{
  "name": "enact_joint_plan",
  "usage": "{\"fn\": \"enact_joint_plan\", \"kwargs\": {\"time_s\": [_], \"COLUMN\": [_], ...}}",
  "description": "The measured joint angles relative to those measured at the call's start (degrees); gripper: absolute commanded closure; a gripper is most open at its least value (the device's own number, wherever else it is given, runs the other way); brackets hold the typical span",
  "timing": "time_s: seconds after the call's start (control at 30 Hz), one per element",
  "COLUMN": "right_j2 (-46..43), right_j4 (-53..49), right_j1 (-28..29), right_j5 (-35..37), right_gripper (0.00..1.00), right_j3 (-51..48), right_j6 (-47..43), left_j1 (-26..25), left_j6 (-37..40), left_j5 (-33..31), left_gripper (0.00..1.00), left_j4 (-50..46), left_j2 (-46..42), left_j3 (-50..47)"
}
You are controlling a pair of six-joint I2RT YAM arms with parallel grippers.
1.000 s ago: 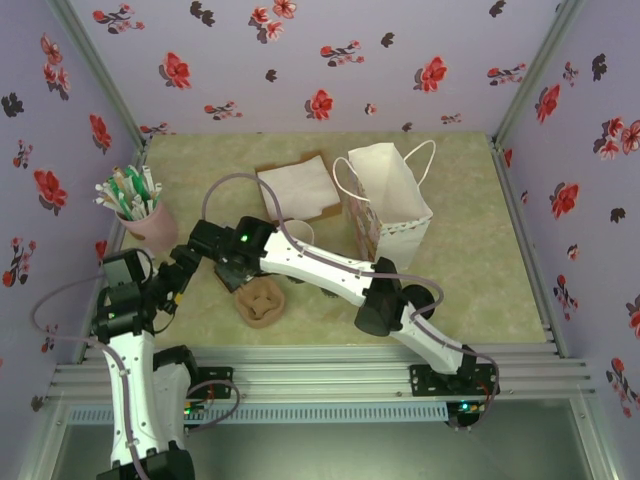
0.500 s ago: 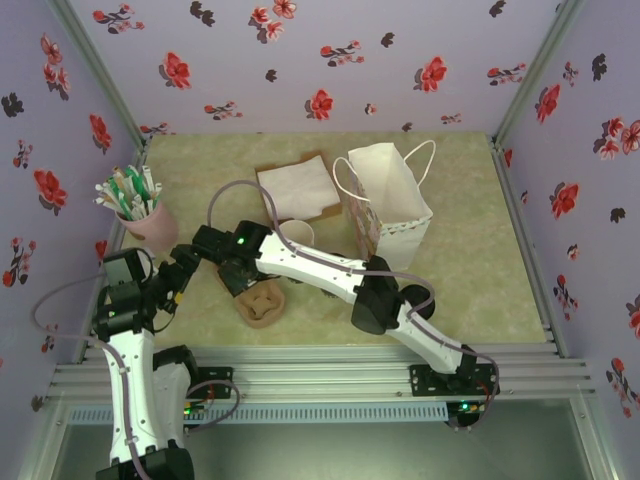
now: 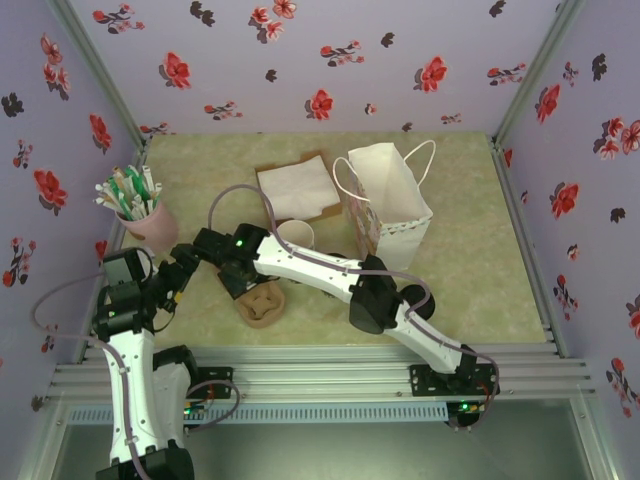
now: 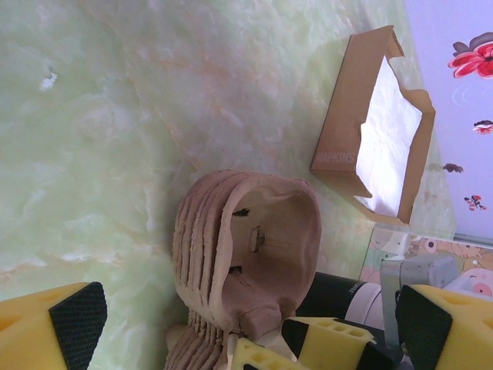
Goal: Pack the takeout coffee
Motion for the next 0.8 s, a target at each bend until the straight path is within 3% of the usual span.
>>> {"fn": "enact_joint_plan", "kwargs": {"time_s": [0.8], "right_j2": [0.0], "right_j4": [0.5], "right_j1": [-0.4], "right_j5": [-0.2], "right_gripper": [0.58], "right_j3": [-0.9], "right_j6": [0.0], "left_j1": [0.0], "left_j6": [0.0], "left_j5": [0.0], "left_gripper": [0.01], "left_j4": [0.4], "left_j2": [0.0], "left_j3": [0.0]}}
